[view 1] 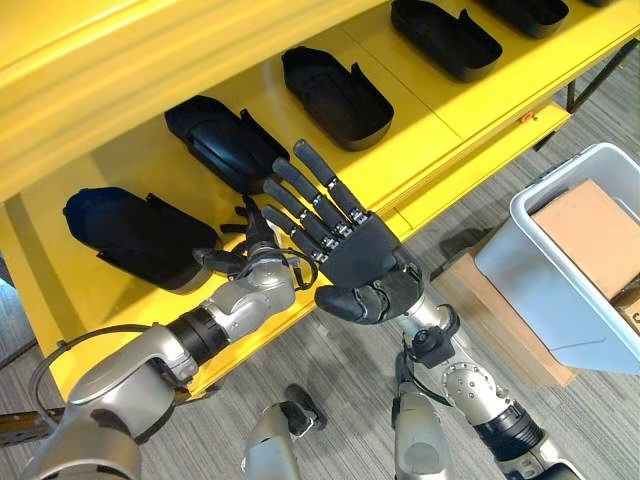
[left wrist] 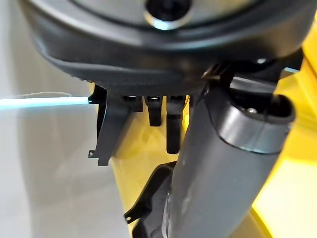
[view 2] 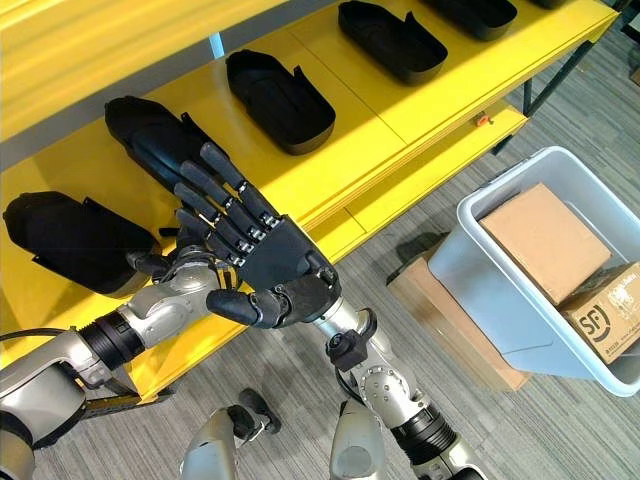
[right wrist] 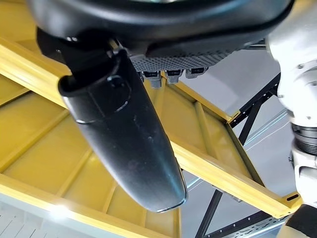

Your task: Move parts from the plastic box to the shelf.

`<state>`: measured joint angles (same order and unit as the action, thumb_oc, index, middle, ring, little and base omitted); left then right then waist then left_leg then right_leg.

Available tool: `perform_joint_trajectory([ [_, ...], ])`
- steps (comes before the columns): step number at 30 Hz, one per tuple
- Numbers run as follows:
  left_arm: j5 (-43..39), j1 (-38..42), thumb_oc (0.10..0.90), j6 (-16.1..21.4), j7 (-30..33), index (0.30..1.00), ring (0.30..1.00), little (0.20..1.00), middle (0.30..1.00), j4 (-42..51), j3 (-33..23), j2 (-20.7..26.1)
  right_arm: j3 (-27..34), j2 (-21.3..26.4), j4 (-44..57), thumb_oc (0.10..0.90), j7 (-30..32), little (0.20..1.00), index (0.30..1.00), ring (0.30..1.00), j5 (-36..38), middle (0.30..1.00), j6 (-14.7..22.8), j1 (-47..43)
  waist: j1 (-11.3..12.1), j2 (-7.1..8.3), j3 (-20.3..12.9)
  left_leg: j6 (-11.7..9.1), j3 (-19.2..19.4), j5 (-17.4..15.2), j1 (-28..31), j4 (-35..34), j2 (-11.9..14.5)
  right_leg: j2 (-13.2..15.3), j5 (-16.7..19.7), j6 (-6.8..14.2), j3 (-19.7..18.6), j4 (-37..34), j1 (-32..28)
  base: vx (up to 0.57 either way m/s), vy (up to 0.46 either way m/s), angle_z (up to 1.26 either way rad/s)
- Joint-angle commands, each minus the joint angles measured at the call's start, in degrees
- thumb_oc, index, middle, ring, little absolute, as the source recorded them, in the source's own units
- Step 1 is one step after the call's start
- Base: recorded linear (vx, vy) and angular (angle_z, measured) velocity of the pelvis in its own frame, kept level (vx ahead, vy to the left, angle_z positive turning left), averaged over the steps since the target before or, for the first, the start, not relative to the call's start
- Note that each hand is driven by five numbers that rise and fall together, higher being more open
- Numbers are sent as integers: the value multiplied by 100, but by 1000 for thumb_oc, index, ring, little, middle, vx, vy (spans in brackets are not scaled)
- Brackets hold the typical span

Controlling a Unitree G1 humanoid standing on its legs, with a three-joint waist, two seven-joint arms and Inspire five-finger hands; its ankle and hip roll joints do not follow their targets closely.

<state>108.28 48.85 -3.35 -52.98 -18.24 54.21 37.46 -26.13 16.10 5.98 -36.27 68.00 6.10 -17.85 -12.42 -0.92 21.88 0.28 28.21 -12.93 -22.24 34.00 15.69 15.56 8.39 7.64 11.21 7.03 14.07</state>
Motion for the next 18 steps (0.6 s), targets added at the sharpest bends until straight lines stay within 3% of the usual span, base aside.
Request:
perform_joint_trajectory([
  [1, -396, -178, 900, -232, 568, 1000, 1000, 1000, 1000, -35, -31, -7, 121, -242, 619, 900, -222, 1000, 1000, 1000, 68, 1000, 307, -502, -145, -152, 340, -271, -21, 579, 1024, -1484, -338, 523, -423, 583, -240, 350, -113, 0, 0, 0],
  [7, -858, -308, 900, -85, 1798, 1000, 1000, 1000, 1000, -215, -77, -31, 136, -277, 601, 900, -165, 1000, 1000, 1000, 28, 1000, 268, -533, -129, -155, 307, -205, 30, 690, 1038, -1498, -334, 561, -341, 538, -193, 374, -113, -37, 7, 2],
  [12, -1707, -150, 900, 424, 2751, 1000, 1000, 1000, 1000, -276, 61, -165, 105, -312, 554, 900, -169, 1000, 1000, 1000, 29, 1000, 252, -568, -134, -156, 269, -193, 28, 687, 1050, -1509, -363, 595, -305, 530, -188, 380, -128, -25, 24, 7],
  [14, -1943, -58, 900, 471, 2932, 1000, 1000, 1000, 1000, -256, 141, -286, 103, -348, 508, 900, -168, 1000, 1000, 1000, 29, 1000, 245, -588, -137, -163, 236, -245, -40, 573, 1093, -1492, -377, 615, -373, 571, -193, 414, -170, 3, 24, 10],
  [18, -2119, 133, 900, 496, 2597, 1000, 1000, 1000, 1000, -146, 225, -479, 111, -436, 447, 900, -181, 1000, 1000, 1000, 25, 1000, 203, -635, -164, -133, 205, -176, 48, 680, 1092, -1528, -374, 619, -246, 540, -190, 385, -147, -22, 3, 5],
])
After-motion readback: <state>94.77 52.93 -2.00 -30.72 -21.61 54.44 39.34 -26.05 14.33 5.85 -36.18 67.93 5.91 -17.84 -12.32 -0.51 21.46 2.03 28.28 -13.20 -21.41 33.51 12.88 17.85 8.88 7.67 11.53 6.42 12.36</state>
